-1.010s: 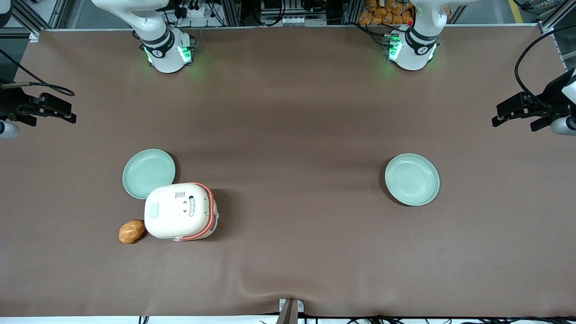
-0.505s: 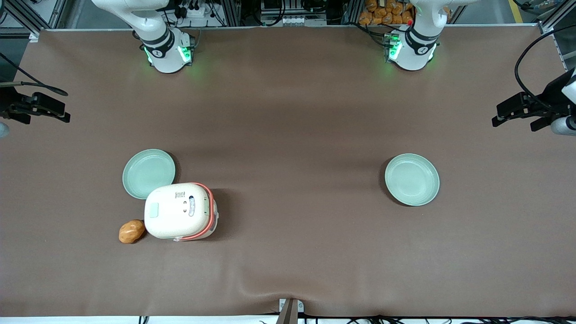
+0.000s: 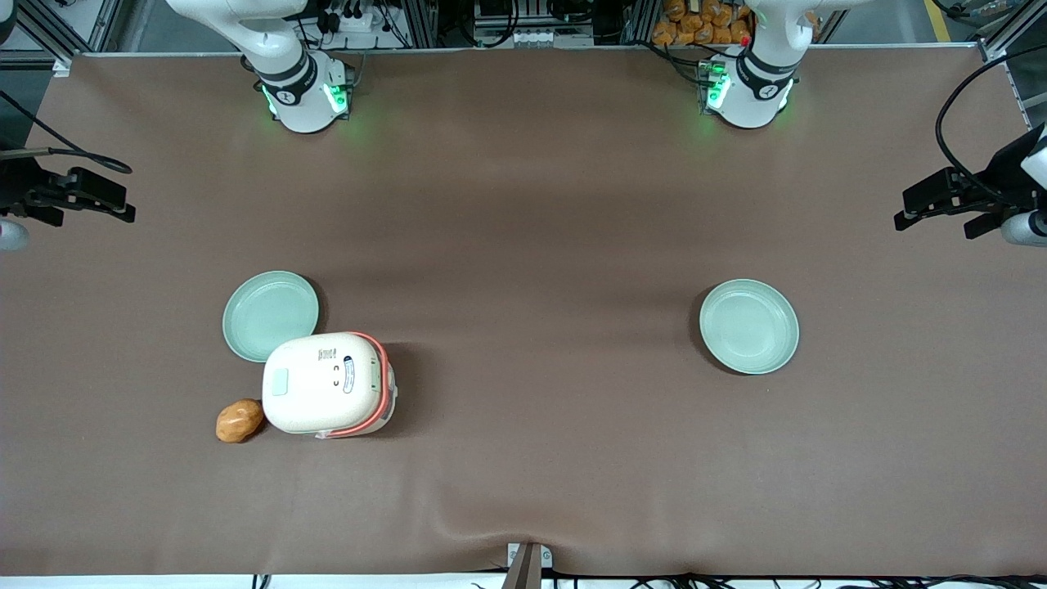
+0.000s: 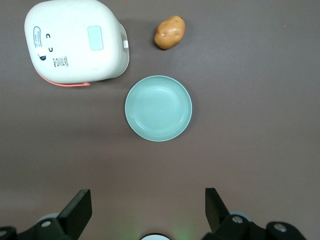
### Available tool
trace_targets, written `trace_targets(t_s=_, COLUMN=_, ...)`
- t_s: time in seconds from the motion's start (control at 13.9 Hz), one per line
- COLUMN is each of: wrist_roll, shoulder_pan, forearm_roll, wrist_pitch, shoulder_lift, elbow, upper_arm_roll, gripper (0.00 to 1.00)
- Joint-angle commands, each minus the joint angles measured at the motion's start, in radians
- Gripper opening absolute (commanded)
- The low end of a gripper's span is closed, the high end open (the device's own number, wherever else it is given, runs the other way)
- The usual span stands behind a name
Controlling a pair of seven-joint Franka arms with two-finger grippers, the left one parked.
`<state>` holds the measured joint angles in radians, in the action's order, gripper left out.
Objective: Press rice cooker button with right arm
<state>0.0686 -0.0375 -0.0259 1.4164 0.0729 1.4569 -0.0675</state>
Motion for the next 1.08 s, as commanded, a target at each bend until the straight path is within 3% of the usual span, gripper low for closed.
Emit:
trace_targets(t_s=0.0, wrist_roll=-0.013, shoulder_pan=-0.025, forearm_roll=-0.003, wrist_pitch=0.025, shoulder_lift=0.010, elbow=-0.001, upper_arm_roll=0.003, gripper=1.00)
trace_targets(t_s=0.51, wrist_roll=-0.012, shoulder_pan=-0.090, forearm_roll=-0.009, wrist_pitch=0.200, shoulder_lift=0.103, elbow=-0.001, upper_arm_roll=0.006, gripper=1.00)
trace_targets(t_s=0.58, wrist_roll=-0.012, shoulder_pan=-0.100, forearm_roll=-0.009, wrist_pitch=0.213, shoulder_lift=0.128, elbow=-0.001, upper_arm_roll=0.006, gripper=0.84)
trace_targets(t_s=0.65, wrist_roll=-0.015, shoulder_pan=-0.116, forearm_roll=-0.019, wrist_pitch=0.222, shoulder_lift=0.157, elbow=-0.001, upper_arm_roll=0.006, gripper=0.57)
trace_targets(t_s=0.72, wrist_roll=-0.029, shoulder_pan=-0.130, forearm_roll=-0.043, wrist_pitch=0.240, shoulder_lift=0.183, elbow=-0.001, upper_arm_roll=0.006, gripper=0.36)
trace_targets(t_s=0.79, wrist_roll=-0.047, shoulder_pan=-0.134, forearm_roll=-0.072, wrist_pitch=0.268, shoulder_lift=0.208, elbow=-0.001, upper_arm_roll=0.006, gripper=0.24)
trace_targets(t_s=1.01, wrist_roll=-0.046, shoulder_pan=-0.134, forearm_roll=-0.126, wrist_pitch=0.358, shoulder_lift=0.287, elbow=-0.010, upper_arm_roll=0.006, gripper=0.21)
